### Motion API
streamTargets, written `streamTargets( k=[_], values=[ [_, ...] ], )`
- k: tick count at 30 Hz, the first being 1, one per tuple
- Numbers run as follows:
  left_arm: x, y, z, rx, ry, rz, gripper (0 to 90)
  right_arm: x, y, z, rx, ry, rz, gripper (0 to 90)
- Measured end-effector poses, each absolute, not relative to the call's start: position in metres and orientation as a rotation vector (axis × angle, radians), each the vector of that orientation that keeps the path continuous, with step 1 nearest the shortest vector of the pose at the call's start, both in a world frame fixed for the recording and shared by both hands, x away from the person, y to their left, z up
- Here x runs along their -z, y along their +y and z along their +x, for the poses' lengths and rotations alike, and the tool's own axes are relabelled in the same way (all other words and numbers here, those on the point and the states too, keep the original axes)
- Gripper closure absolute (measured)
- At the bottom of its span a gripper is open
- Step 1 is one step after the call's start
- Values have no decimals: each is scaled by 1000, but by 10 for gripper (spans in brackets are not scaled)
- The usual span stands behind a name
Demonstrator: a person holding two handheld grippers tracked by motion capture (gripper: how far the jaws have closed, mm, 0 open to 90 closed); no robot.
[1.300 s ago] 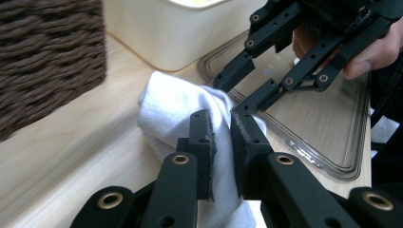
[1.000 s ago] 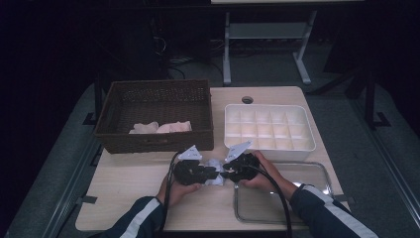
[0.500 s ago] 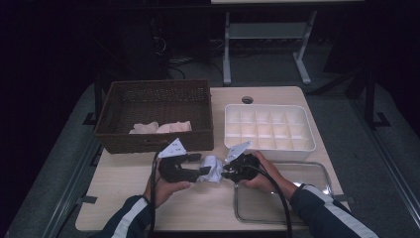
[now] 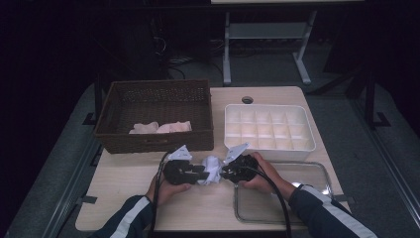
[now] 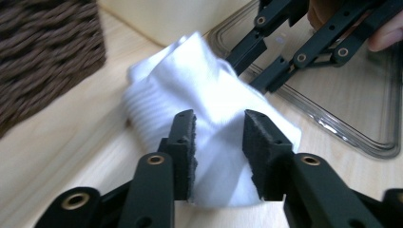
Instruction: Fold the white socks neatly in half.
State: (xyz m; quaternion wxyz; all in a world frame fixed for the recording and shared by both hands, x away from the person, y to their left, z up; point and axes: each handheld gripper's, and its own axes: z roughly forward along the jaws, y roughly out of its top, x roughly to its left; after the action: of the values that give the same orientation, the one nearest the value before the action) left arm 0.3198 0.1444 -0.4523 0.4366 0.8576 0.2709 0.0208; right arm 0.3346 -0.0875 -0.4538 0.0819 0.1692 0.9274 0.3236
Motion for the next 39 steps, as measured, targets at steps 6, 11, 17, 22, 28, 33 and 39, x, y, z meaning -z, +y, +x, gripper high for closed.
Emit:
streamTargets(
  k=[6, 11, 17, 22, 28, 33, 39],
  values=[
    [456, 136, 320, -85, 666, 2158, 659, 446, -94, 334, -999, 2771, 510, 617],
    [460, 136, 319, -73, 671, 2156, 673, 423, -97, 327, -1129, 2666, 532, 604],
    [461, 133, 309, -32, 716, 2145, 752, 420, -80, 325, -1193, 2601, 521, 634],
    [458, 132, 300, -44, 660, 2190, 751, 432, -77, 331, -1145, 2630, 576, 598],
    [449, 150, 295, -60, 714, 2116, 602, 443, -75, 333, -1050, 2682, 571, 739],
    [457, 153, 305, -97, 810, 2132, 464, 446, -75, 336, -1042, 2701, 594, 752],
    [466, 147, 311, 3, 807, 2140, 461, 446, -78, 334, -1026, 2693, 593, 709]
  ],
)
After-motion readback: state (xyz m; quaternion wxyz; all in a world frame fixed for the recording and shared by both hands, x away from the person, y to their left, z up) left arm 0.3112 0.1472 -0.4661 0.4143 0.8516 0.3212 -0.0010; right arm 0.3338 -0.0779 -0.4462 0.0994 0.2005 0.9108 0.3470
